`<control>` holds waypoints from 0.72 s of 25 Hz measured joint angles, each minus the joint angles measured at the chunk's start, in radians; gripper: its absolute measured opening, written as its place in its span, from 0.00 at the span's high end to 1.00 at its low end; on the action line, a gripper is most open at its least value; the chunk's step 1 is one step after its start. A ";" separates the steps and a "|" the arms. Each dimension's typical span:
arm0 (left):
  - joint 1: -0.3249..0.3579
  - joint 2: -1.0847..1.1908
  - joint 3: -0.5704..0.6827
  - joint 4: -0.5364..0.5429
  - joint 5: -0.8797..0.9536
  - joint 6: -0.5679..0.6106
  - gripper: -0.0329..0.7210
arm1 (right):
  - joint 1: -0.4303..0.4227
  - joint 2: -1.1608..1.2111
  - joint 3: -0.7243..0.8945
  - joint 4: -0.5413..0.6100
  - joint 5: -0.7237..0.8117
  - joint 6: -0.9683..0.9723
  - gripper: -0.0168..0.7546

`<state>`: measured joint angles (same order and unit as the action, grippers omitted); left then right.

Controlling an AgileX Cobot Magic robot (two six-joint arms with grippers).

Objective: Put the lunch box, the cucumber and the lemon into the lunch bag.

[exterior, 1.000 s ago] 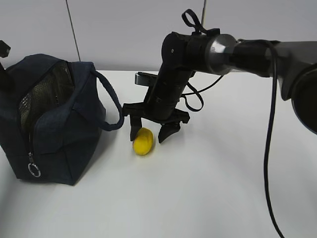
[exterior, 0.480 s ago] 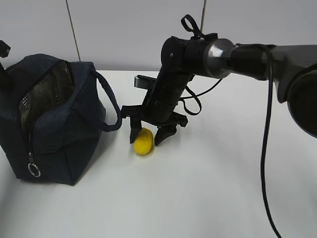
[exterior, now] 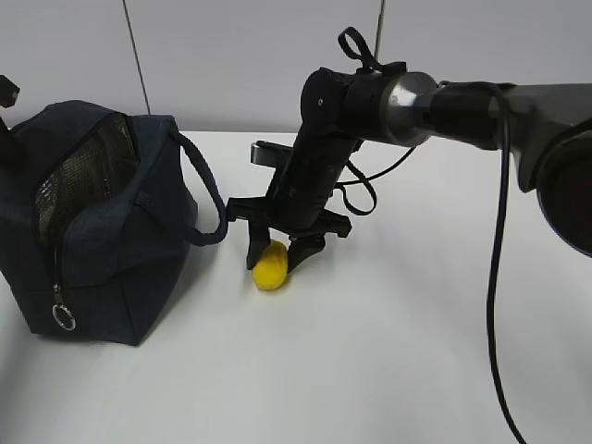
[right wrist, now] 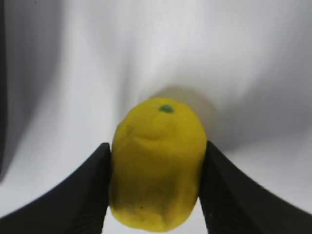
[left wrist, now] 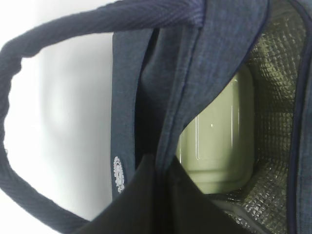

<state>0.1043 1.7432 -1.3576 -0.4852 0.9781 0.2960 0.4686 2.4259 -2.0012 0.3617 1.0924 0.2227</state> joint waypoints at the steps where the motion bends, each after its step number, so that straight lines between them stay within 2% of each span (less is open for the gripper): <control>1: 0.000 0.000 0.000 0.000 0.000 0.000 0.97 | 0.000 0.000 0.000 0.002 0.018 -0.008 0.46; 5: 0.000 0.000 0.000 0.000 0.000 0.000 0.97 | 0.000 0.000 0.000 -0.010 0.097 -0.033 0.46; 18: 0.000 0.000 0.000 -0.002 0.000 0.000 0.97 | 0.000 -0.095 0.000 -0.052 0.123 -0.056 0.46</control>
<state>0.1043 1.7432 -1.3576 -0.4872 0.9781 0.2960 0.4686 2.3314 -2.0012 0.3097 1.2155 0.1671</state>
